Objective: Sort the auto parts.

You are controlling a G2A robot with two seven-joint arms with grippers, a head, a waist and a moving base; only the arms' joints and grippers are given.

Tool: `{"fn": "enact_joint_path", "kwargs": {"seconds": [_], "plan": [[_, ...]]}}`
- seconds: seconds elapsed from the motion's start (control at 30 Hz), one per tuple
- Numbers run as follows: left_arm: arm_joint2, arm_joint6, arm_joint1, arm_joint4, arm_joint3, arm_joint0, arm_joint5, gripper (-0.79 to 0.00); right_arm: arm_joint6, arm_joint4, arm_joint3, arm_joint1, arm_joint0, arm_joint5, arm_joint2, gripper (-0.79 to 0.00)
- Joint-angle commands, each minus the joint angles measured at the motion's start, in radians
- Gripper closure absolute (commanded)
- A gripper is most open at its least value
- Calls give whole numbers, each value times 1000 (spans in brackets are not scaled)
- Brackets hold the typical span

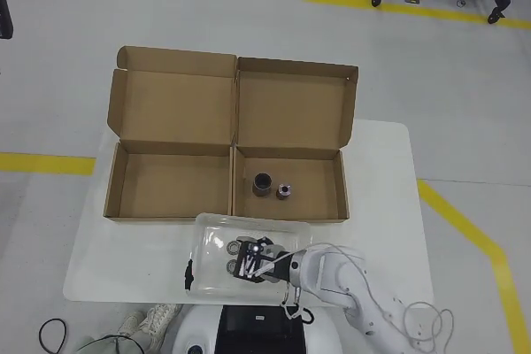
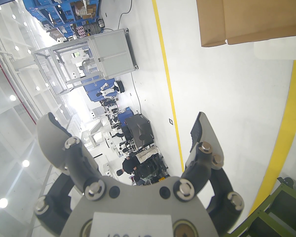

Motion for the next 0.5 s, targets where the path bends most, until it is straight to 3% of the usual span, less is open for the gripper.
{"fn": "enact_joint_path", "kwargs": {"seconds": [0.0, 0.23, 0.47], "plan": [[0, 0, 0, 0, 0, 0, 0, -785, 3, -22, 15, -1, 5, 16, -12, -299], [0, 0, 0, 0, 0, 0, 0, -785, 6, -48, 70, -12, 36, 53, -64, -360], [0, 0, 0, 0, 0, 0, 0, -785, 45, -59, 121, -24, 72, 106, -101, -339]]}}
